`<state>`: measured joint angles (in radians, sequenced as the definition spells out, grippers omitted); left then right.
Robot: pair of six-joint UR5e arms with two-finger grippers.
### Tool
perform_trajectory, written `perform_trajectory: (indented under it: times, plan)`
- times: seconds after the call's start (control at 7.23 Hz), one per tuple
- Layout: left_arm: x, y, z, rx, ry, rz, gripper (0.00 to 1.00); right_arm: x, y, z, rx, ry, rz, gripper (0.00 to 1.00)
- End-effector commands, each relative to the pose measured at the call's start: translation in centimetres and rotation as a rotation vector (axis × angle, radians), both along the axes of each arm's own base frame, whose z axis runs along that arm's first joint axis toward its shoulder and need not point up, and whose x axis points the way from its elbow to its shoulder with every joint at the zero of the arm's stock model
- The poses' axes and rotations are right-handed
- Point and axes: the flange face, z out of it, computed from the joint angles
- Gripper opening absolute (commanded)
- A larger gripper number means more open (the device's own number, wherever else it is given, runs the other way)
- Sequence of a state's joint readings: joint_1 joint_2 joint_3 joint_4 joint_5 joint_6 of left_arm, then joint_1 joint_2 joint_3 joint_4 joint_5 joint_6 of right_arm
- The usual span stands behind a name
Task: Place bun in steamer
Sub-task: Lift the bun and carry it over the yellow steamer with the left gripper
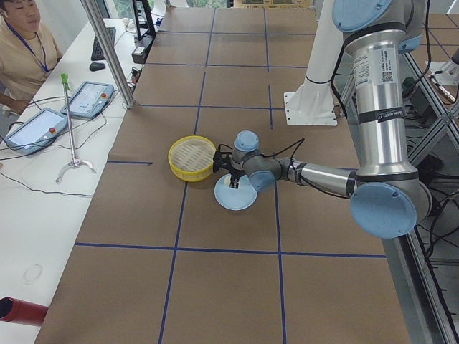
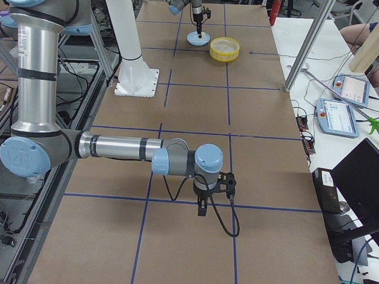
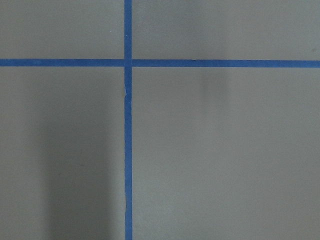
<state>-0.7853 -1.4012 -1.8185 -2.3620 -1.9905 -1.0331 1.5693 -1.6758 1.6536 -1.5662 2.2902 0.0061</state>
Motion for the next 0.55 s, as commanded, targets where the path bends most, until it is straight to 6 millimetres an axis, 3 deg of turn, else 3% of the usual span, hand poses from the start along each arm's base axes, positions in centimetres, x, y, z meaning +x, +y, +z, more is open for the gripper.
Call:
perform_trajectory:
  times: [0.0, 0.14, 0.28, 0.41]
  plan:
    - [-1.6, -4.8, -4.0, 0.055, 0.054, -0.09, 0.4, 0.0, 0.0, 0.0, 0.001, 0.0, 0.0, 1.0]
    - [-1.3, -8.3, -6.9, 0.043, 0.04, -0.128, 0.39, 0.0, 0.0, 0.0, 0.001, 0.0, 0.0, 1.0]
    - [0.5, -12.4, -10.2, 0.041, 0.001, -0.128, 0.39, 0.0, 0.0, 0.0, 0.001, 0.0, 0.0, 1.0]
    - [3.2, -16.1, -11.5, 0.024, -0.024, -0.125, 0.4, 0.0, 0.0, 0.0, 0.001, 0.0, 0.0, 1.0]
